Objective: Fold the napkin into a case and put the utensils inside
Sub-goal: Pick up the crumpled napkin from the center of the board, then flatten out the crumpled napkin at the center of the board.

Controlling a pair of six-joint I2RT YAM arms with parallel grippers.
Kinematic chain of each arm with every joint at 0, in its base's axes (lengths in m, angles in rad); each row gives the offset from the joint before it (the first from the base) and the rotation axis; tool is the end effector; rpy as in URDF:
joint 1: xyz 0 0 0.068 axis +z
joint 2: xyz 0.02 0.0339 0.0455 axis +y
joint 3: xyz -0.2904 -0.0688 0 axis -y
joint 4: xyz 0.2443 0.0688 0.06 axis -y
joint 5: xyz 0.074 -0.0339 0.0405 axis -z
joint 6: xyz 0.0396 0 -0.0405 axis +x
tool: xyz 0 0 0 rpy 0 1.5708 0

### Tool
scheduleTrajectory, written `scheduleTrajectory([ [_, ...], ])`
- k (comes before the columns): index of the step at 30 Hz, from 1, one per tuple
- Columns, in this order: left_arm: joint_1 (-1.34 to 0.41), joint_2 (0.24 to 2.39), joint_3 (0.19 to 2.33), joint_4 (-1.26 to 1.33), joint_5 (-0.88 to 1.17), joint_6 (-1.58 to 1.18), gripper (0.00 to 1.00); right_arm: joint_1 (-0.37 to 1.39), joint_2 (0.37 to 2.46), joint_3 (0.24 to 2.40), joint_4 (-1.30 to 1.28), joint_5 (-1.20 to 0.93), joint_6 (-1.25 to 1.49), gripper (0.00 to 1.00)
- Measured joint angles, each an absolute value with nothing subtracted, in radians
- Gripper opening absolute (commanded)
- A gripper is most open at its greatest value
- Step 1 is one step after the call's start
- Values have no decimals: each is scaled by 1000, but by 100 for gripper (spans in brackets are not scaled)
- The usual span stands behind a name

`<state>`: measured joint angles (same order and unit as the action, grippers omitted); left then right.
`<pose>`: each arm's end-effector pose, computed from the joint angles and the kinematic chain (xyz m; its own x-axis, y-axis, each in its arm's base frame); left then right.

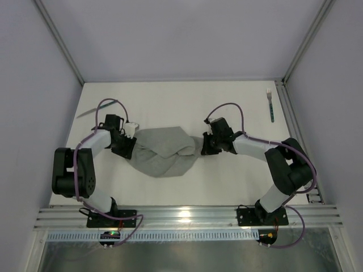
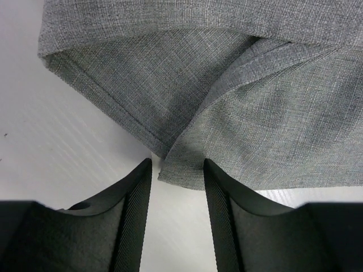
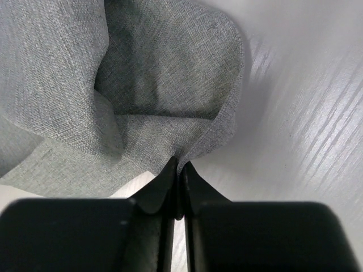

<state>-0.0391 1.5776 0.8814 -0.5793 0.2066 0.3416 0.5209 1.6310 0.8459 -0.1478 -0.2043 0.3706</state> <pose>0.2802 -0.0191 0.1854 -0.8679 0.3621 -0.3399 0.4125 0.9068 -0.0874 0.2734 0.1661 0.1825 -0.8639 -0.0868 -0.4960 -0.2995 0.8804 0.3676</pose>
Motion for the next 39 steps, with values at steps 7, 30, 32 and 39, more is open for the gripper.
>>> scheduleTrajectory([
  [7, -39, 1586, 892, -620, 247, 341, 0, 521, 1612, 846, -167, -192, 369, 3],
  [30, -11, 861, 1562, -1047, 125, 292, 0, 521, 868, 1390, -582, -149, 290, 3],
  [32, -11, 856, 1605, -1060, 117, 281, 0, 521, 833, 1396, -595, -147, 291, 3],
  [39, -11, 962, 1606, -1065, 90, 221, 0, 456, 939, 1412, -603, -148, 287, 3],
])
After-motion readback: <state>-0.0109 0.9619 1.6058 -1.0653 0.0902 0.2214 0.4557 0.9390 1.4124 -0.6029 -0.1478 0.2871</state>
